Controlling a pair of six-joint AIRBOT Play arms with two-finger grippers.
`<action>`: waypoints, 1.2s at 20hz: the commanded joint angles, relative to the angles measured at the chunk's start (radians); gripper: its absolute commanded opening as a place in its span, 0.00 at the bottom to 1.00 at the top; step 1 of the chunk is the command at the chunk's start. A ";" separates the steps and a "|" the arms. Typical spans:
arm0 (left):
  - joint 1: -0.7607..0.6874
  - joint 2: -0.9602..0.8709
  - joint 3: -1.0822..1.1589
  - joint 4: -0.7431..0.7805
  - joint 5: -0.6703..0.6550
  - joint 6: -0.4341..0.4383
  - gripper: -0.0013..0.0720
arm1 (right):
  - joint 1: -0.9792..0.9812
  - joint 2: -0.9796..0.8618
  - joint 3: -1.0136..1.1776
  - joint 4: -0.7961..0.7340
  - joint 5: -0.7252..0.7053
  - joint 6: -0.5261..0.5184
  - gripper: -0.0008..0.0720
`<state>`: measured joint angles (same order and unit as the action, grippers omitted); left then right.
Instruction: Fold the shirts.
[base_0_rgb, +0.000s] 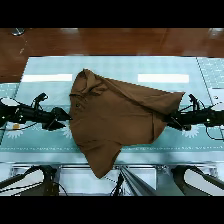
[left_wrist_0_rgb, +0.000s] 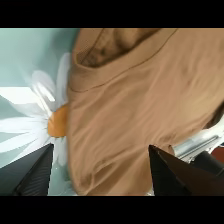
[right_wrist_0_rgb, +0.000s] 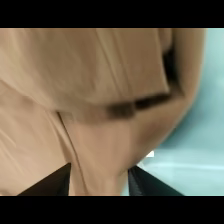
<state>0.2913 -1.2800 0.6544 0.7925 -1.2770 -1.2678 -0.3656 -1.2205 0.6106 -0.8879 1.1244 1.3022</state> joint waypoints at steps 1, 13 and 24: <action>0.001 0.002 -0.013 -0.030 0.011 0.019 0.98 | 0.002 0.002 -0.004 0.093 -0.063 0.000 0.61; 0.001 0.002 -0.013 -0.030 -0.005 0.027 0.98 | 0.001 0.002 0.063 -0.121 0.089 0.010 0.61; 0.001 0.002 -0.013 -0.031 0.029 0.030 0.98 | 0.097 -0.193 0.077 0.064 -0.019 -0.034 0.57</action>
<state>0.2920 -1.2793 0.6418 0.7624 -1.2556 -1.2381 -0.3283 -1.3567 0.6861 -0.8848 1.1782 1.2911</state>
